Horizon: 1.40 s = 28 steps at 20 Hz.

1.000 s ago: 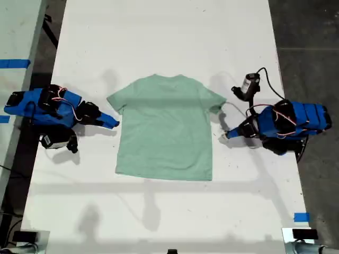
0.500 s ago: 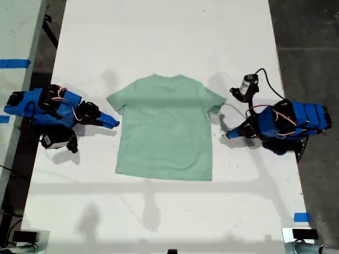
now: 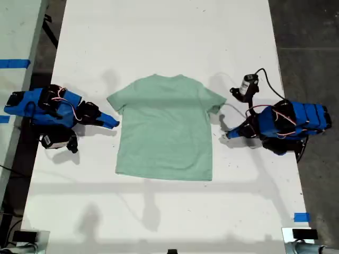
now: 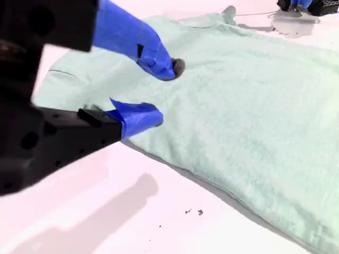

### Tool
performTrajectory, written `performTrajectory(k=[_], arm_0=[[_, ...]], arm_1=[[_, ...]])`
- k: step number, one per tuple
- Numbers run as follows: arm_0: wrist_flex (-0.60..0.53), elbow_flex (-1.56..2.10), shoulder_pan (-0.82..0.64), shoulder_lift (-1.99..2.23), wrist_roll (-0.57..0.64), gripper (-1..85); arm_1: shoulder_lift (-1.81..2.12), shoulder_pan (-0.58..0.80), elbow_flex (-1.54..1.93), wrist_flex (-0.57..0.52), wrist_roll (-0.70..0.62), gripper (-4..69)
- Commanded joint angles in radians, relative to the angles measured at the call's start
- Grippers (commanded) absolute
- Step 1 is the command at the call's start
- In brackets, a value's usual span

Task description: Fold tshirt

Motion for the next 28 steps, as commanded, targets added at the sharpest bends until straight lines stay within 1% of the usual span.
performTrajectory(k=[1, 2, 3, 4, 5, 6, 7, 9, 10, 11, 13, 14, 15, 16, 17, 18, 20, 21, 22, 23, 24, 26, 27, 28], arm_0=[[-0.017, 0.012, 0.018, 0.103, 0.008, 11.7], [-0.017, 0.012, 0.018, 0.103, 0.008, 11.7], [-0.017, 0.012, 0.018, 0.103, 0.008, 11.7], [-0.017, 0.012, 0.018, 0.103, 0.008, 11.7], [-0.017, 0.012, 0.018, 0.103, 0.008, 11.7], [-0.017, 0.012, 0.018, 0.103, 0.008, 11.7], [-0.017, 0.012, 0.018, 0.103, 0.008, 11.7], [-0.017, 0.012, 0.018, 0.103, 0.008, 11.7], [-0.017, 0.012, 0.018, 0.103, 0.008, 11.7], [-0.014, 0.014, 0.008, 0.103, 0.034, 11.7], [-0.014, 0.012, -0.075, 0.103, 0.055, 11.7], [-0.020, 0.011, -0.138, 0.103, -0.020, 12.0], [-0.035, 0.009, -0.212, 0.104, -0.101, 12.0], [-0.049, 0.008, -0.281, 0.104, -0.106, 14.2], [-0.089, 0.008, -0.302, 0.104, -0.106, 17.1], [-0.126, 0.008, -0.305, 0.104, -0.107, 18.6], [-0.235, 0.009, -0.230, 0.104, -0.215, 20.6], [-0.284, 0.008, -0.175, 0.104, -0.198, 25.5], [-0.264, 0.000, -0.117, 0.104, -0.161, 20.5], [-0.216, 0.008, -0.067, 0.104, -0.219, 19.0], [-0.170, 0.008, -0.087, 0.104, -0.235, 16.2], [-0.190, -0.017, -0.132, 0.106, -0.120, 4.8], [-0.227, -0.044, -0.140, 0.106, -0.074, 0.2], [-0.238, -0.071, -0.166, 0.106, -0.055, 0.1]], arm_1=[[0.015, 0.008, -0.015, 0.005, -0.020, 4.9], [0.015, 0.046, -0.015, 0.005, 0.029, 4.5], [0.015, 0.089, -0.015, 0.005, 0.273, 4.7], [0.015, 0.114, -0.015, 0.005, 0.465, 5.2], [0.015, 0.121, -0.015, 0.005, 0.555, 5.4], [0.015, 0.112, -0.015, 0.005, 0.699, 5.6], [0.015, 0.104, -0.015, 0.005, 0.790, 5.9], [0.017, 0.097, -0.015, 0.003, 0.815, 6.9], [0.017, 0.081, -0.021, 0.008, 0.917, 6.9], [0.017, 0.060, -0.025, 0.009, 0.959, 6.2], [0.017, 0.078, -0.037, -0.029, 0.897, 5.9], [0.017, 0.080, -0.046, -0.051, 0.885, 3.5], [0.017, 0.084, -0.048, -0.086, 0.864, 2.9], [0.017, 0.084, -0.048, -0.120, 0.848, 2.3], [0.017, 0.089, -0.048, -0.146, 0.836, 1.7], [0.017, 0.095, -0.054, -0.150, 0.830, 1.1], [0.017, 0.112, -0.092, -0.140, 0.796, 0.5], [0.017, 0.123, -0.117, -0.121, 0.781, 0.3], [0.017, 0.141, -0.143, -0.106, 0.758, 0.2], [0.017, 0.158, -0.169, -0.086, 0.739, 0.2], [0.011, 0.170, -0.193, -0.072, 0.718, 0.1], [-0.017, 0.190, -0.256, -0.031, 0.678, -0.1], [-0.049, 0.201, -0.295, -0.012, 0.661, -0.2], [-0.098, 0.210, -0.342, 0.000, 0.635, -0.2]])
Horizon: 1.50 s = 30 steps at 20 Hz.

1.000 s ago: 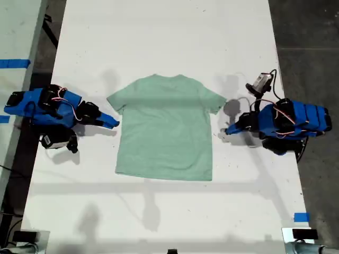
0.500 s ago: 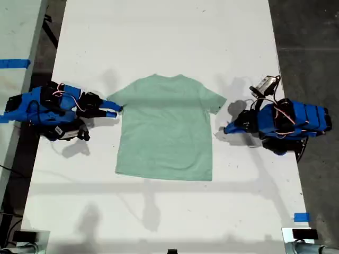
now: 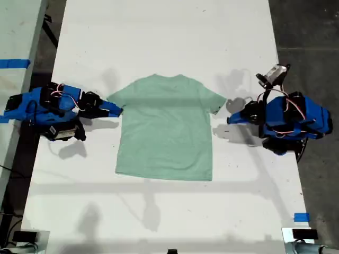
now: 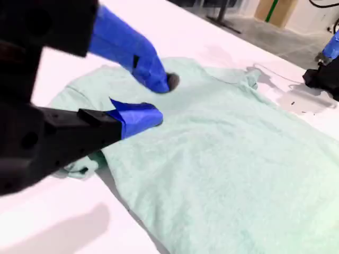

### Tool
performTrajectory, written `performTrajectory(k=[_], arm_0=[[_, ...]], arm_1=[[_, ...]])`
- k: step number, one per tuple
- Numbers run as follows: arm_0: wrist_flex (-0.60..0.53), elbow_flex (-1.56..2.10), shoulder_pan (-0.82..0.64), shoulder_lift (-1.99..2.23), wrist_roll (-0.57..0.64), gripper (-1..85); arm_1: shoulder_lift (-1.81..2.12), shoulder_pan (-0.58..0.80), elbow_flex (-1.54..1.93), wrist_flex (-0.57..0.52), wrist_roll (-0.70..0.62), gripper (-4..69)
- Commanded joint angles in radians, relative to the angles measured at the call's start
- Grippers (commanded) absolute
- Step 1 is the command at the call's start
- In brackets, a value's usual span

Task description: Fold tshirt

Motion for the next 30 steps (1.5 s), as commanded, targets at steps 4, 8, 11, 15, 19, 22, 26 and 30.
performTrajectory(k=[4, 8, 11, 15, 19, 22, 26, 30], arm_0=[[0.063, -0.258, -0.092, -0.092, 0.054, 0.1], [0.213, -0.680, -0.124, -0.522, 0.141, 0.1], [0.402, -0.991, -0.193, -0.775, 0.250, 0.1], [0.675, -1.367, -0.311, -1.051, 0.397, 0.1], [0.799, -1.549, -0.408, -1.210, 0.574, 0.1], [0.799, -1.508, -0.434, -1.243, 0.588, 0.1], [0.761, -1.408, -0.459, -1.239, 0.781, 0.1], [0.678, -1.302, -0.465, -1.243, 0.816, 4.8]], arm_1=[[-0.376, 0.075, -0.374, 0.077, -0.167, -0.2], [-0.638, 0.169, -0.627, 0.179, -0.302, 0.0], [-0.796, 0.264, -0.796, 0.265, -0.414, 0.3], [-1.020, 0.364, -1.023, 0.356, -0.552, 0.4], [-1.216, 0.417, -1.198, 0.428, -0.629, -0.7], [-1.235, 0.448, -1.190, 0.416, -0.687, -0.9], [-1.252, 0.466, -1.161, 0.416, -0.793, 6.4], [-1.304, 0.483, -1.051, 0.336, -0.845, 23.4]])
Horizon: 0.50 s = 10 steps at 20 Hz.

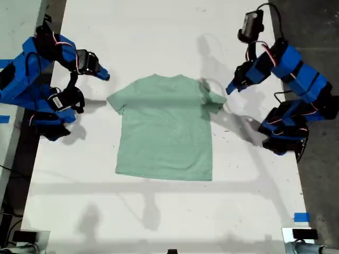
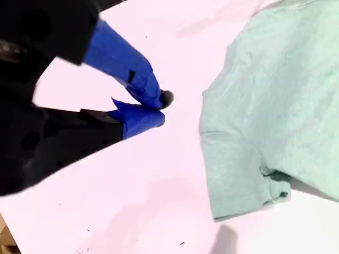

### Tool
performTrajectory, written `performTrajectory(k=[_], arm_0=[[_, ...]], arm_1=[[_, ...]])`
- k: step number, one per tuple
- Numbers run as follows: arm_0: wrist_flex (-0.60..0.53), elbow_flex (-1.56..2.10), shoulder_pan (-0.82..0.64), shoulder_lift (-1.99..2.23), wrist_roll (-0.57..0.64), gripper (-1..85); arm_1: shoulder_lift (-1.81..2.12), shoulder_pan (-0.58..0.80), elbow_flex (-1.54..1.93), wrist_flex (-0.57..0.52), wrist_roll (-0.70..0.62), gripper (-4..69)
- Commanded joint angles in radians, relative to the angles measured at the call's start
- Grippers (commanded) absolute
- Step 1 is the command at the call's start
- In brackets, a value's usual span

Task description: Fold tshirt

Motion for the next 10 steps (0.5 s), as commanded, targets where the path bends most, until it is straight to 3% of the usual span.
performTrajectory(k=[1, 6, 10], arm_0=[[-0.072, 0.032, -0.006, 0.005, 0.011, 5.6], [-0.222, 0.183, -0.012, -0.003, 0.011, 8.3], [-0.345, 0.322, -0.049, -0.029, 0.011, 9.3]], arm_1=[[-0.006, 0.026, 0.078, -0.112, -0.051, 25.9], [-0.023, 0.121, 0.341, -0.393, -0.152, 28.4], [-0.114, 0.190, 0.417, -0.551, -0.221, 29.1]])
